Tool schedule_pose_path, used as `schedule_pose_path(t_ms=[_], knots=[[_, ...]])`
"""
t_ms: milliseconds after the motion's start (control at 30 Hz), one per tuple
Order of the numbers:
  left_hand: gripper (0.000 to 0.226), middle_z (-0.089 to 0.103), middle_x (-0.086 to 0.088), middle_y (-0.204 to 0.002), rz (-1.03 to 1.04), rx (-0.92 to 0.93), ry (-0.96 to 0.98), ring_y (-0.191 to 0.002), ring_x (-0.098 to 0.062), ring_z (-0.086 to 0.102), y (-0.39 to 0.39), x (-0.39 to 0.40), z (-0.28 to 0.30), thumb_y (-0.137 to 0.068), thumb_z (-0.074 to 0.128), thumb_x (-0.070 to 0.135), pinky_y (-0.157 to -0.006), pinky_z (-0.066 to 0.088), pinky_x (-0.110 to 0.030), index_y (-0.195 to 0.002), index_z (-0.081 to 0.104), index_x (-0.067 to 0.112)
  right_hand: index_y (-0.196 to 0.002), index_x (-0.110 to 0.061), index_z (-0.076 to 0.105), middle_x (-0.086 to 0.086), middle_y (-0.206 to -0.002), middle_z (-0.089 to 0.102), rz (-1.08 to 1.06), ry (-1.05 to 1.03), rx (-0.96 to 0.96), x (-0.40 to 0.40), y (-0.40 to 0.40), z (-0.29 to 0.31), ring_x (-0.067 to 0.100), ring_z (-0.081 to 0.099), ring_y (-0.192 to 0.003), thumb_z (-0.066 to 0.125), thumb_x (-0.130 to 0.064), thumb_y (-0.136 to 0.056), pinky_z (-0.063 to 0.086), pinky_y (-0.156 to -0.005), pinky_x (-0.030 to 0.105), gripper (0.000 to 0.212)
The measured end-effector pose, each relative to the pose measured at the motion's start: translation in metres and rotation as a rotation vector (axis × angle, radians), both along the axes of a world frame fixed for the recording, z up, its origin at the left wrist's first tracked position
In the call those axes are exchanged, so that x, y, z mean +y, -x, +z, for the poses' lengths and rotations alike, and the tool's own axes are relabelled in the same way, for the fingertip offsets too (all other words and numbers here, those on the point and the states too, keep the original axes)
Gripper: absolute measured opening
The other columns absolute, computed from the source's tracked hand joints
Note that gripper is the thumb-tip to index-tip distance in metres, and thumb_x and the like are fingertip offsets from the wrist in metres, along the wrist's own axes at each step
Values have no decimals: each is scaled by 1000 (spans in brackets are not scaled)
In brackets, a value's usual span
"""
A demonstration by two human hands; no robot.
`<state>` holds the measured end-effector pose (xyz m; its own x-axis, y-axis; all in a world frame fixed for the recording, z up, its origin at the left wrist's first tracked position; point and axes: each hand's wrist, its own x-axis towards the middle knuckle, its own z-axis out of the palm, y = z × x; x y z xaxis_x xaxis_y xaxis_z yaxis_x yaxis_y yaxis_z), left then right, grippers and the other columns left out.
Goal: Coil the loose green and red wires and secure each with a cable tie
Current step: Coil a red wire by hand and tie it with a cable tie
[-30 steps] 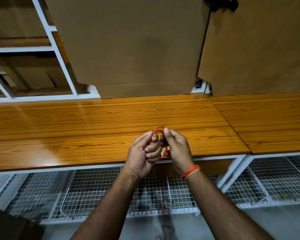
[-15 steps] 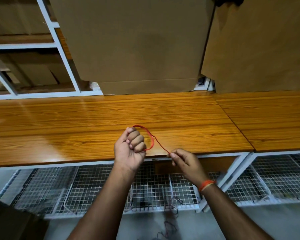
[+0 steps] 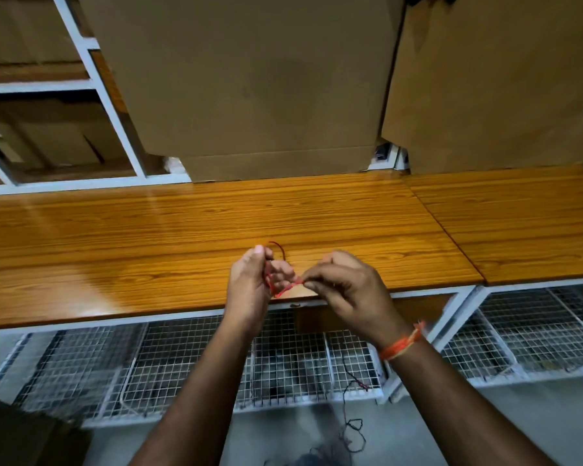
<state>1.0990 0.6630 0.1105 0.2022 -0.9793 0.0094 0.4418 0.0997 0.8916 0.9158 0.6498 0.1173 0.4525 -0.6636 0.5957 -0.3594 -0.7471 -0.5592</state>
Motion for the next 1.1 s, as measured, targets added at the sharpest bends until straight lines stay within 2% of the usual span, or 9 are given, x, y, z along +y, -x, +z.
schedule_pose_path(t_ms=[133, 300, 467, 600, 667, 833, 933, 1033, 1100], knots=[[29, 53, -2, -53, -133, -201, 24, -41, -11, 45, 10, 10, 1, -111, 34, 25, -41, 35, -18, -91, 50, 11, -102, -14, 79, 1, -87, 62, 8, -82, -128, -11, -9, 19, 14, 61, -83, 75, -10, -92, 48, -69, 26, 11], [26, 28, 8, -45, -288, 203, -34, -34, -2, 22, 12, 11, 8, -98, 44, 29, -38, 16, -12, -83, 51, 9, -99, -14, 77, -2, -94, 64, -55, -191, -253, -22, -21, 15, 10, 62, -91, 73, -11, -93, 49, -78, 21, 8], [24, 27, 11, -45, -305, 263, -18, -34, 0, 20, 12, 10, 10, -99, 44, 27, -40, 12, -11, -82, 50, 10, -104, -17, 67, 0, -97, 71, 12, -566, -424, -16, -40, -9, 11, 65, -92, 57, -31, -98, 53, -81, 35, 18], [23, 25, 11, -44, -284, 339, -33, -33, 0, 21, 13, 10, 7, -99, 45, 27, -38, 12, -11, -80, 48, 13, -100, -24, 67, -4, -98, 68, -143, -483, -225, -14, -48, -27, 19, 62, -101, 43, -54, -100, 50, -91, 46, 38], [25, 26, 11, -44, -290, 347, -46, -32, 1, 21, 13, 10, 8, -101, 43, 27, -37, 12, -12, -80, 48, 14, -96, -20, 65, -5, -90, 66, -163, -522, -234, -12, -49, -28, 17, 61, -90, 40, -59, -99, 48, -82, 41, 46], [27, 28, 9, -48, -250, 163, -49, -37, -2, 23, 15, 12, 1, -103, 43, 23, -37, 19, -13, -81, 52, 11, -84, -11, 50, -9, -54, 37, -138, -794, -612, -7, -49, -18, 7, 32, -48, 43, -33, -110, 27, -46, 23, 35], [29, 29, 7, -49, -341, 139, -63, -40, -5, 26, 16, 16, -2, -104, 39, 18, -43, 26, -18, -82, 55, 8, -72, -15, 49, -10, -50, 34, -287, -726, -567, -8, -48, -19, 11, 29, -48, 49, -46, -105, 23, -48, 29, 45], [30, 29, 7, -48, -486, 247, -142, -40, -8, 29, 12, 18, 4, -97, 42, 23, -46, 33, -24, -79, 60, 7, -67, -4, 46, -3, -54, 36, -337, -622, -456, -8, -43, -18, 15, 33, -53, 46, -63, -94, 26, -53, 34, 65], [40, 29, 7, -47, -527, 333, -200, -39, -8, 30, 9, 18, 4, -102, 38, 29, -47, 34, -25, -81, 62, 6, -65, -6, 42, 2, -56, 37, -347, -548, -376, -8, -40, -13, 15, 34, -53, 46, -58, -100, 26, -52, 33, 63]])
